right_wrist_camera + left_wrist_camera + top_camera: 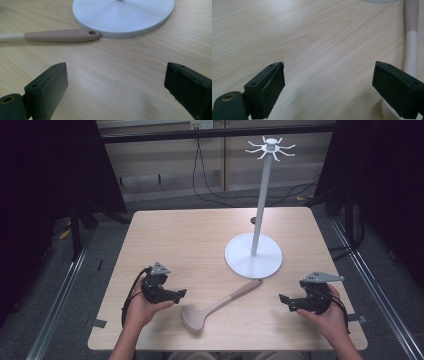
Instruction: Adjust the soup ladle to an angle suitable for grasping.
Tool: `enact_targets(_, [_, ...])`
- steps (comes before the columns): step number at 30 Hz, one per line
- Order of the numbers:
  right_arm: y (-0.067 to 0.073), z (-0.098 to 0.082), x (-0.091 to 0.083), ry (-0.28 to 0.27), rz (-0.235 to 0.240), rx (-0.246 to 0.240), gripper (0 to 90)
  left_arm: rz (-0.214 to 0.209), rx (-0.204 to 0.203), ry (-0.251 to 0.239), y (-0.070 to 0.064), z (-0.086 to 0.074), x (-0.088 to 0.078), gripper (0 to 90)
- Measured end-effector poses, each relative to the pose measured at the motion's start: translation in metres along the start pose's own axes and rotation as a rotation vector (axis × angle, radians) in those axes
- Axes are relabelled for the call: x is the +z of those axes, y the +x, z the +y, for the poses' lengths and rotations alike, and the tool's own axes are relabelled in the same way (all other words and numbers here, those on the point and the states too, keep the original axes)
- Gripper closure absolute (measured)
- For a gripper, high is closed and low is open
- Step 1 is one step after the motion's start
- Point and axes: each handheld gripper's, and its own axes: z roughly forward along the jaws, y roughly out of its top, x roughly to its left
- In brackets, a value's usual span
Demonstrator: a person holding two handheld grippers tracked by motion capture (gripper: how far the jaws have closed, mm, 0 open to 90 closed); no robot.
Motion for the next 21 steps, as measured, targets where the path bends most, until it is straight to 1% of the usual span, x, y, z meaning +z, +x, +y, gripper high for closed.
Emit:
enact_targets(1, [0.002,0.001,0.001,-0.002,-0.001,-0.004,4.7,-0.018,0.010,0.016,-0.003,0.002,0.003,10.8])
enact_targets(2, [0.002,0.001,0.001,-0.002,-0.001,-0.004,4.7,-0.018,0.010,0.016,-0.003,0.002,0.003,10.9])
enact_targets(3, [0.004,0.001,0.002,0.005,0.002,-0.009,4.7,-0.017,0.024,0.029,-0.006,0.004,0.004,11.3])
enact_targets(4, [0.004,0.001,0.002,0.005,0.002,-0.009,4.7,-0.017,0.029,0.031,-0.007,0.005,0.005,11.3])
enact_targets(5, [0.004,0.002,0.002,0.004,0.004,-0.011,4.7,-0.034,0.035,0.037,-0.009,0.008,0.006,12.1])
enact_targets(6, [0.004,0.002,0.002,0.004,0.002,-0.011,4.7,-0.027,0.049,0.045,-0.010,0.010,0.007,12.4])
enact_targets(7, [0.004,0.001,0.002,0.005,0.003,-0.012,4.7,-0.045,0.051,0.038,-0.013,0.013,0.009,12.6])
enact_targets(8, [0.004,0.001,0.002,0.005,0.003,-0.012,4.7,-0.045,0.051,0.038,-0.013,0.013,0.009,12.9])
enact_targets(11, [0.005,0.001,0.002,0.002,0.005,-0.016,4.7,-0.064,0.067,0.042,-0.019,0.018,0.012,13.3])
enact_targets(12, [0.004,0.001,0.002,0.001,0.004,-0.015,4.7,-0.069,0.072,0.055,-0.020,0.020,0.013,13.4])
enact_targets(13, [0.003,0.001,0.002,-0.002,0.002,-0.011,4.7,-0.075,0.079,0.048,-0.022,0.022,0.014,13.9])
enact_targets(14, [0.003,0.001,0.001,-0.002,0.001,-0.001,4.6,-0.080,0.093,0.059,-0.025,0.025,0.016,14.3])
enact_targets(15, [0.002,0.001,0.002,-0.005,0.004,-0.001,4.7,-0.081,0.106,0.068,-0.026,0.027,0.017,15.0])
enact_targets(16, [0.002,0.001,0.002,-0.004,0.003,0.002,4.6,-0.081,0.106,0.068,-0.026,0.027,0.017,15.4])
enact_targets(17, [0.001,0.001,0.002,-0.008,0.000,0.001,4.7,-0.087,0.121,0.081,-0.030,0.031,0.020,15.8])
enact_targets(19, [0.002,0.001,0.001,-0.011,0.006,0.003,4.7,-0.094,0.125,0.084,-0.031,0.032,0.020,16.4])
enact_targets(21, [0.002,0.001,0.001,-0.011,0.003,0.000,4.7,-0.107,0.140,0.102,-0.035,0.036,0.022,17.0])
